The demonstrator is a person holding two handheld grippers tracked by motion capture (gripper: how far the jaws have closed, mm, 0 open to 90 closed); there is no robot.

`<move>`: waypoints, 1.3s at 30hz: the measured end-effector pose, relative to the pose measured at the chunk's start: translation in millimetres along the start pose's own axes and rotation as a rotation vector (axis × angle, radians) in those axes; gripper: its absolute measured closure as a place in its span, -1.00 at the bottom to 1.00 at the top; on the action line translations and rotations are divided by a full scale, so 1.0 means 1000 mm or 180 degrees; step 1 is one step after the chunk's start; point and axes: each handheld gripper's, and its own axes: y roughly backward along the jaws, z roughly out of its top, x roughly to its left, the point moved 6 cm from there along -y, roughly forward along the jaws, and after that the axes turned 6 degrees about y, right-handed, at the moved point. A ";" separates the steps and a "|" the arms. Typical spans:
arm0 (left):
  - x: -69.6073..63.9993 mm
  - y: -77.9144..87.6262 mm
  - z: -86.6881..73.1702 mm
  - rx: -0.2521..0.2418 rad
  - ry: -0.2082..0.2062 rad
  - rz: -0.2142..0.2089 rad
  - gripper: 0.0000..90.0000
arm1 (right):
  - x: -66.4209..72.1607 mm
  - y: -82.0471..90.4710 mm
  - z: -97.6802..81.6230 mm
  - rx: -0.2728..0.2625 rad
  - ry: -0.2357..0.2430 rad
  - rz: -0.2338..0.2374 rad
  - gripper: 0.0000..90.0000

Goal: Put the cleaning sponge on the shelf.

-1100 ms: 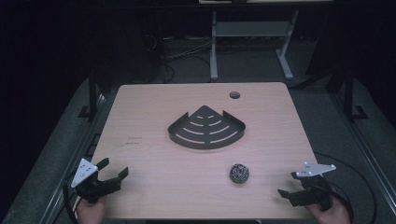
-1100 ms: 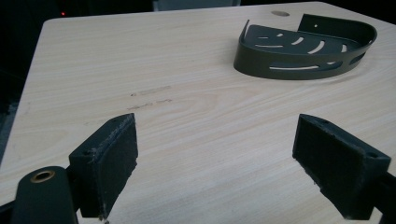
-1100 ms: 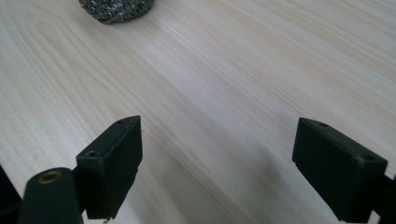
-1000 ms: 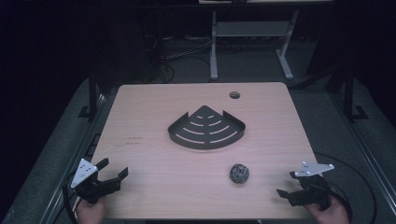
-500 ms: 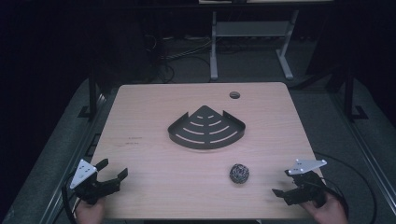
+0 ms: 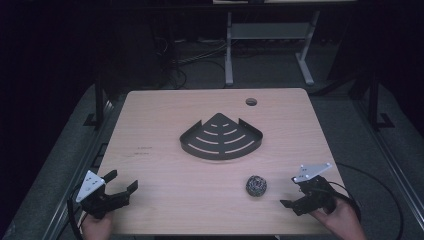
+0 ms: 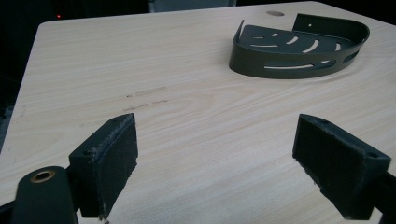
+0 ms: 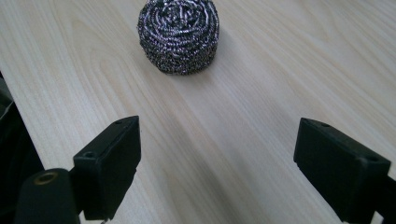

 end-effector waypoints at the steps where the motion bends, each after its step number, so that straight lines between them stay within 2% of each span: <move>1: 0.000 0.000 0.000 0.0000 -0.0005 0.0001 -0.70 | 0.000 0.000 0.000 0.0000 0.0000 0.0000 -0.68; 10: 0.000 0.000 0.001 -0.0016 0.0003 -0.0008 -0.70 | 0.001 -0.006 0.011 0.0074 0.0087 0.0078 -0.68; 26: 0.002 0.001 0.001 -0.0022 0.0010 -0.0003 -0.70 | 0.006 -0.027 0.039 0.0187 0.0312 0.0234 -0.68; 39: 0.002 0.002 0.001 -0.0025 0.0016 -0.0007 -0.70 | 0.008 -0.044 0.059 0.0380 0.0431 0.0364 -0.68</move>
